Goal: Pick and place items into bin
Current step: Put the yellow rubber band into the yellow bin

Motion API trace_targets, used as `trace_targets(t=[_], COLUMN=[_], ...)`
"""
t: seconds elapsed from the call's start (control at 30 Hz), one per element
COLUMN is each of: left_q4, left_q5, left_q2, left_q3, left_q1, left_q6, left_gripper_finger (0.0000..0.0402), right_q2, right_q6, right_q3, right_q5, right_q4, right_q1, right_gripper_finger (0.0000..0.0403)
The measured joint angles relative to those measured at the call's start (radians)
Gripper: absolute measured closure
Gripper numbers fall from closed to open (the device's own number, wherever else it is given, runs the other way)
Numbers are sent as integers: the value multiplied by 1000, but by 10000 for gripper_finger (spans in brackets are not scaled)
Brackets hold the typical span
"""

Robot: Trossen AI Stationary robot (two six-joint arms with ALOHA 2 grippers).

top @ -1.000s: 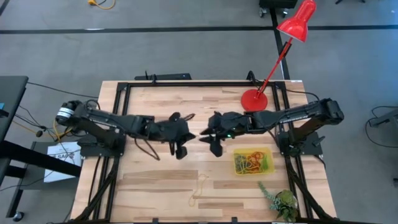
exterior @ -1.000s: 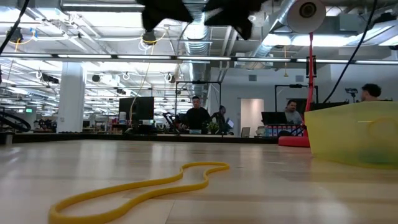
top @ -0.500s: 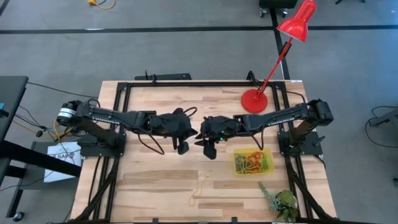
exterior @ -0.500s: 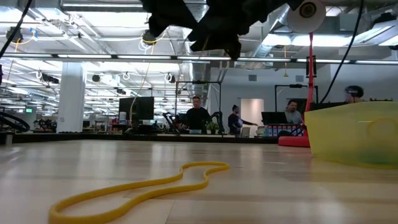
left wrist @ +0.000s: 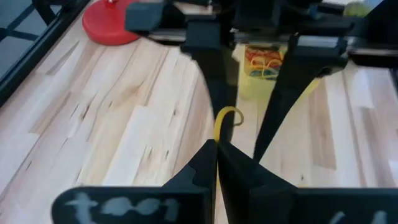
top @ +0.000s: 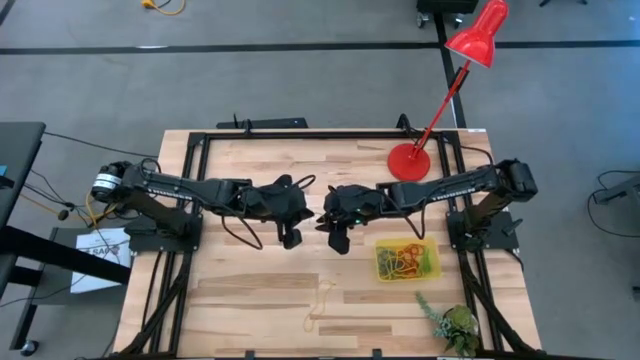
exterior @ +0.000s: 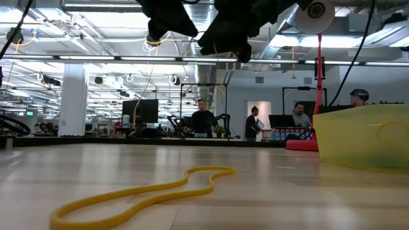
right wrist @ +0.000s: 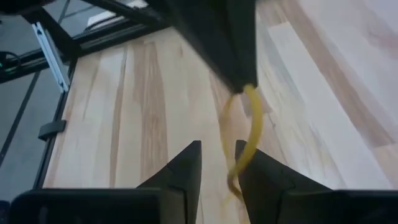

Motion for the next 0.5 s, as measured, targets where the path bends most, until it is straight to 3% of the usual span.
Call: trace_targets(t=[0.5], left_q4=[-28], left_q5=[-6], left_q2=[0], left_q3=[0], left_q1=[0], left_q6=[-1], left_gripper_finger=[401], right_q2=[1], right_q6=[33], right_q3=[0], right_q5=[2], right_q4=[-27], right_q1=[0], right_gripper_finger=[318])
